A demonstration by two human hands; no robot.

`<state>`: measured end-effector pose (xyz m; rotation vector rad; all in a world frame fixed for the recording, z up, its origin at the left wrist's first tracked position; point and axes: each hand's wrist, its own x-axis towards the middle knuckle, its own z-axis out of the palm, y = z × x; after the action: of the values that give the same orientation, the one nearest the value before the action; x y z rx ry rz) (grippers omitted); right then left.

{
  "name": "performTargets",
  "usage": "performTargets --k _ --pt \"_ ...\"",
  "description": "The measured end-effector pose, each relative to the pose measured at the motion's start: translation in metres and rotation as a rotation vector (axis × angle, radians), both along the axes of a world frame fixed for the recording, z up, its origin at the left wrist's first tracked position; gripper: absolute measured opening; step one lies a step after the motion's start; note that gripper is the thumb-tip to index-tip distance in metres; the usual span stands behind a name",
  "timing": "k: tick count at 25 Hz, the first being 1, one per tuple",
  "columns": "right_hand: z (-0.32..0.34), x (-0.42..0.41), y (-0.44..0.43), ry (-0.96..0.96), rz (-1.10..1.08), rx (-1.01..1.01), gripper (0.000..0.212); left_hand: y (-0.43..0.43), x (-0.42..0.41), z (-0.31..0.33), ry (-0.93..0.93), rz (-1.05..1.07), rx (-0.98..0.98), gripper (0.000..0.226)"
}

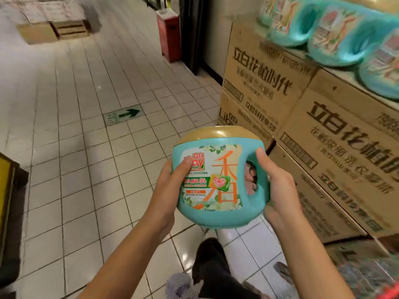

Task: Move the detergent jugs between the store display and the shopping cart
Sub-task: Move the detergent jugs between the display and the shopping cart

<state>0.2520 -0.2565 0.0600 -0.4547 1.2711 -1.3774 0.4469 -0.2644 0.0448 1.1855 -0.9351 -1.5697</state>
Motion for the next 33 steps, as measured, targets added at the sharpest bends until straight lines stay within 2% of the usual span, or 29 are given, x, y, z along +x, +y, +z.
performTargets --k 6,10,14,18,23,25,29,33 --pt "0.005 -0.025 -0.143 0.006 -0.083 -0.087 0.046 -0.156 -0.036 0.006 0.007 -0.019 -0.007 0.048" --pt "0.025 -0.055 -0.230 -0.006 -0.076 -0.127 0.046 -0.250 -0.067 0.022 0.021 -0.030 -0.041 0.057" --pt "0.037 -0.072 -0.302 0.022 -0.138 -0.169 0.050 -0.333 -0.085 0.033 0.053 -0.108 -0.074 0.056" --pt "0.040 -0.081 -0.374 0.118 -0.240 -0.211 0.060 -0.422 -0.098 0.035 0.050 -0.225 -0.136 0.070" --pt "0.048 -0.076 -0.470 0.183 -0.377 -0.334 0.034 -0.546 -0.107 0.043 0.035 -0.400 -0.244 0.089" --pt "0.056 -0.070 -0.506 0.208 -0.412 -0.389 0.031 -0.598 -0.108 0.052 0.041 -0.465 -0.286 0.089" --pt "0.079 -0.068 -0.567 0.437 -0.503 -0.414 0.047 -0.691 -0.123 0.073 0.080 -0.570 -0.427 0.091" --pt "0.095 -0.079 -0.604 0.711 -0.530 -0.334 0.056 -0.754 -0.151 0.092 0.106 -0.645 -0.577 0.091"
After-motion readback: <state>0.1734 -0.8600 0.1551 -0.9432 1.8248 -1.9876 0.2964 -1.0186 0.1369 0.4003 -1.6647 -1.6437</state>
